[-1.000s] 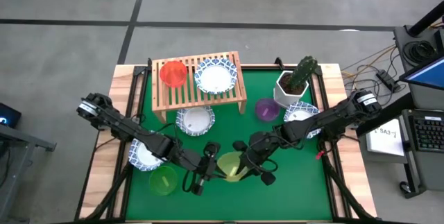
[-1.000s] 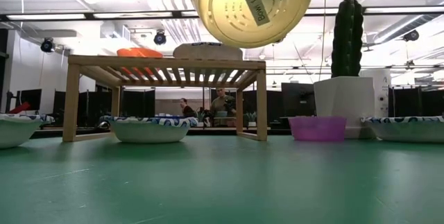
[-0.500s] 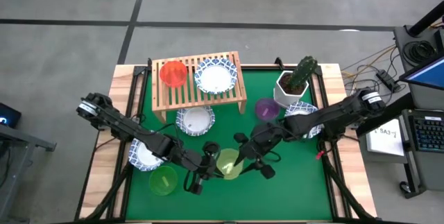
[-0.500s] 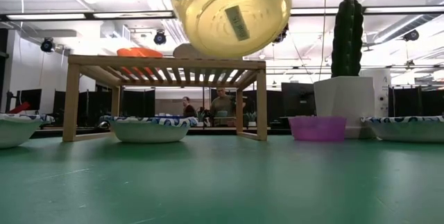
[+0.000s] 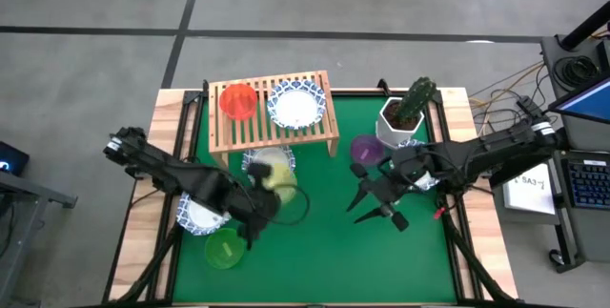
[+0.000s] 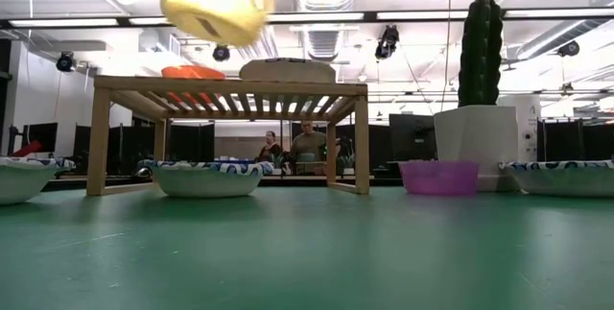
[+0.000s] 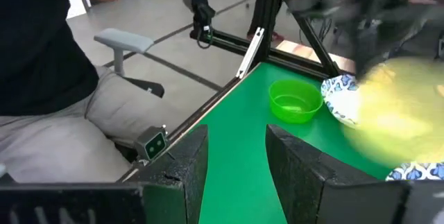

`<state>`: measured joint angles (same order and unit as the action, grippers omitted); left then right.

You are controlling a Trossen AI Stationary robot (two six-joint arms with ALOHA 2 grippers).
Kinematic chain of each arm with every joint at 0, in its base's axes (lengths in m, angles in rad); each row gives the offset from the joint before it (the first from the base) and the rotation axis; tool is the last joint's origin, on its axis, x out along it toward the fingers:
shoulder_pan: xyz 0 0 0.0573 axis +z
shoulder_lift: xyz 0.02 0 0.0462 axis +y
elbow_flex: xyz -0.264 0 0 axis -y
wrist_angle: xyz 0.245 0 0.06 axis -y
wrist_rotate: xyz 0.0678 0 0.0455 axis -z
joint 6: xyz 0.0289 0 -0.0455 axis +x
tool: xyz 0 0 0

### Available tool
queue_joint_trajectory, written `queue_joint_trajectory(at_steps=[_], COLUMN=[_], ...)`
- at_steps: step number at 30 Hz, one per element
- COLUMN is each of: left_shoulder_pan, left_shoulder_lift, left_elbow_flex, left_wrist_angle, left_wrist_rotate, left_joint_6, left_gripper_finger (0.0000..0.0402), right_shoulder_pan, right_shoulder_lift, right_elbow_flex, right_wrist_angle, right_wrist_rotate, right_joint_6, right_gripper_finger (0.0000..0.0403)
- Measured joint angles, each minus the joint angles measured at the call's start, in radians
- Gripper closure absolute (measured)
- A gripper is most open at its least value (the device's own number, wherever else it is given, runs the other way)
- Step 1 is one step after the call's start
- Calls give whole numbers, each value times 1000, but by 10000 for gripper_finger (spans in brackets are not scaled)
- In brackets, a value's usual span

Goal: Place and stack bowls onto a shelf
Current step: Stack the yellow bowl on top of the red bowl on the shelf

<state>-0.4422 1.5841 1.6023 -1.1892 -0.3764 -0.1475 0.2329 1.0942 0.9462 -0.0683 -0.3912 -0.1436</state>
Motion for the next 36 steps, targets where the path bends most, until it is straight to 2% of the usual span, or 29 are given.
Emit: queue_joint_trajectory(at_steps=[4, 6, 11, 15, 18, 24, 36], left_shoulder_pan=[79, 151, 378, 549, 628, 702, 706], left_shoulder_lift=[-18, -49, -166, -235, -279, -344, -396], left_elbow_flex=[140, 169, 139, 119, 88, -28, -278], left_wrist_angle=[-320, -381, -336, -307, -236, -74, 145], left_wrist_rotate=[-213, -253, -253, -187, -130, -103, -101], left_joint_6=[-63, -74, 49, 81, 127, 187, 191], left_gripper_finger=[401, 401, 401, 402, 401, 401, 401], right_shoulder_pan=[0, 0, -14, -13, -13, -13, -13], right_shoulder_lift=[-30, -34, -43, -39, -41, -40, -40], right_elbow_flex=[-101, -148, -163, -163, -163, -163, -163], right_wrist_angle=[119, 182, 229, 221, 224, 223, 223], right_wrist_rotate=[1, 2, 29, 28, 29, 29, 29], right_joint_6=[2, 2, 20, 21, 18, 11, 12], right_gripper_finger=[269, 268, 271, 269, 268, 273, 272])
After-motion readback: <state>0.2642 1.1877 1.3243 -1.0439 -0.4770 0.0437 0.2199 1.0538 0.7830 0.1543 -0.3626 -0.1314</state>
